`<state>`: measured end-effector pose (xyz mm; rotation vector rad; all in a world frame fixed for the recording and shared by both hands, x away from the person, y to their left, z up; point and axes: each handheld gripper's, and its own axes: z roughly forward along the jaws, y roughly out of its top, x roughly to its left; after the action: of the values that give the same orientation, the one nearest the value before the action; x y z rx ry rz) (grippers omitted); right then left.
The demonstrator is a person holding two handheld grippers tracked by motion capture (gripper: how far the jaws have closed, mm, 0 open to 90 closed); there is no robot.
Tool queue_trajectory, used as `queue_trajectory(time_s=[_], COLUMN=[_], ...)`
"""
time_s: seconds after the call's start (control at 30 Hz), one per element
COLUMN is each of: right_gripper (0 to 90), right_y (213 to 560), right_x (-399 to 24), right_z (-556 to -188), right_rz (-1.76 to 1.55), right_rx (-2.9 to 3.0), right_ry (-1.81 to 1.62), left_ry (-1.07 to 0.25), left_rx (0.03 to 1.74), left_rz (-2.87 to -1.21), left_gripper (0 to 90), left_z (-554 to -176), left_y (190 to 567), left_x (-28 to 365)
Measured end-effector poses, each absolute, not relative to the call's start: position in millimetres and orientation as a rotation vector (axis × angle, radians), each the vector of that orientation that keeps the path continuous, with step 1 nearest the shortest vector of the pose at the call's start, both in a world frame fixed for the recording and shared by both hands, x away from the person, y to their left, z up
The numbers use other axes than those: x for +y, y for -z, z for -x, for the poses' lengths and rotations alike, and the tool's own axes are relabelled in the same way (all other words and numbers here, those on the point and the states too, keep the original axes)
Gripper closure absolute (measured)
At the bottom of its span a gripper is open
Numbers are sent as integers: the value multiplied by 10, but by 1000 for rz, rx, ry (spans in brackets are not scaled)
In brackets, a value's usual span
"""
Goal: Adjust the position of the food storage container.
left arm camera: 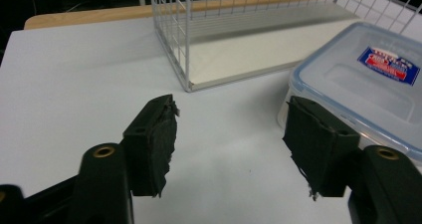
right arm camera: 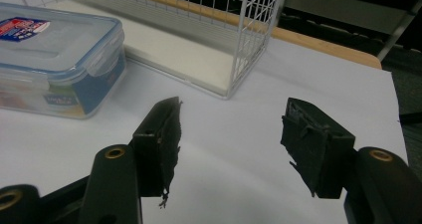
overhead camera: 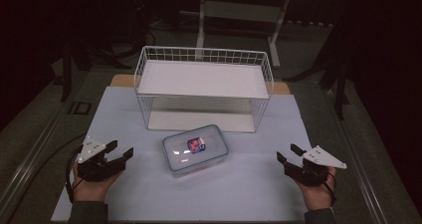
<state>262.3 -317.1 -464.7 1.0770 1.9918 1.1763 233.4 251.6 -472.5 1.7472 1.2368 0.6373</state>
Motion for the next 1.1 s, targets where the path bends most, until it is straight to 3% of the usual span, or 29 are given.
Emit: queue_trajectory(time_s=[0.33, 0.9, 1.1], right_gripper=[411, 431, 429], right_y=[4639, 4608, 4603], right_x=[-3115, -2924, -2786], right_z=[-2626, -2679, -2730], right_rz=[-1055, -1012, -978], right_rx=[2001, 2016, 2039], right_ry=[-1167, -1193, -1204], left_ry=[-627, -579, -570], left_rx=[1194, 1114, 1108], left_rz=[-1676, -1745, -1758], left_gripper=[513, 639, 630], left_z=[-2317, -2365, -2382], left_y=[4736, 4787, 4800], left_x=[2610, 2439, 2364])
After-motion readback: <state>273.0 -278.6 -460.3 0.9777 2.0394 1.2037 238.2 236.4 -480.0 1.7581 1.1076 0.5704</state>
